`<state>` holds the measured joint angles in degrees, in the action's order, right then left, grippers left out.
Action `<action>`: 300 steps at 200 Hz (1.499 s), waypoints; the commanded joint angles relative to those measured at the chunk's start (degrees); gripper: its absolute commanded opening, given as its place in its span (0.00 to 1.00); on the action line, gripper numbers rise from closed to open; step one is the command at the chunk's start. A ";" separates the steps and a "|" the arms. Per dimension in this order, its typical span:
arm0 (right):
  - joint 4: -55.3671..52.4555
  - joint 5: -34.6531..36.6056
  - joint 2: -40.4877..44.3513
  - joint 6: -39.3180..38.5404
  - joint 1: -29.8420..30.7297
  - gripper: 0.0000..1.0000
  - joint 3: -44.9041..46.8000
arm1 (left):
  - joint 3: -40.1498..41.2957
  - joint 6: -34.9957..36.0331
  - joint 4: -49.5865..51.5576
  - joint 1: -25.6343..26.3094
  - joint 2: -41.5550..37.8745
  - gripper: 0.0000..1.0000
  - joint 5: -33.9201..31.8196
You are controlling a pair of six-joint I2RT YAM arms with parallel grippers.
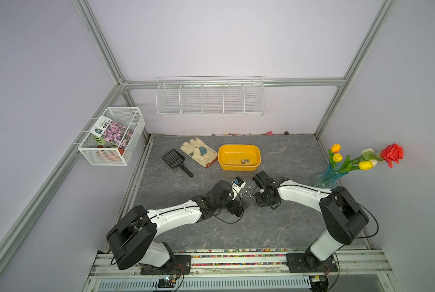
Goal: Put the nuts on the desktop into the storage box
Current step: Pick up the nut from the center of the board, then place the nut in the storage box.
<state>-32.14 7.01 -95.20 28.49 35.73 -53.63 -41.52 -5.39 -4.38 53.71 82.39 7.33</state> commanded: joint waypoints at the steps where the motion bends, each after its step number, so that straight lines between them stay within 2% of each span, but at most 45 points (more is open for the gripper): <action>1: -1.05 0.89 -0.88 0.60 0.45 0.17 1.20 | 0.60 -0.41 -0.13 0.34 0.23 1.00 -0.48; 58: -3.04 2.30 0.10 -0.63 0.40 0.16 -2.54 | 0.83 -0.02 -1.18 0.34 -0.62 1.00 -1.77; 117: -6.29 1.37 -1.00 -4.51 -2.08 0.15 -12.56 | 1.22 2.59 -5.36 0.34 -1.48 1.00 -2.76; 153: -7.88 -0.38 -4.45 -7.41 -4.35 0.15 -20.82 | 0.74 5.05 -7.68 0.10 -0.69 1.00 -5.81; 189: -9.66 -2.33 -10.94 -9.79 -6.90 0.15 -32.37 | -1.55 7.48 -9.70 -1.00 1.89 1.00 -5.64; 235: -12.83 -4.06 -22.05 -11.82 -9.25 0.15 -48.52 | -3.48 7.92 -13.14 -6.84 4.52 1.00 -1.13; 300: -18.18 -3.69 -40.48 -12.79 -10.48 0.15 -70.06 | -6.89 11.00 -15.67 -9.50 9.41 1.00 -1.30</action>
<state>-46.72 3.11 -130.76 16.60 25.98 -118.54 -46.96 3.62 -17.72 45.15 89.78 4.82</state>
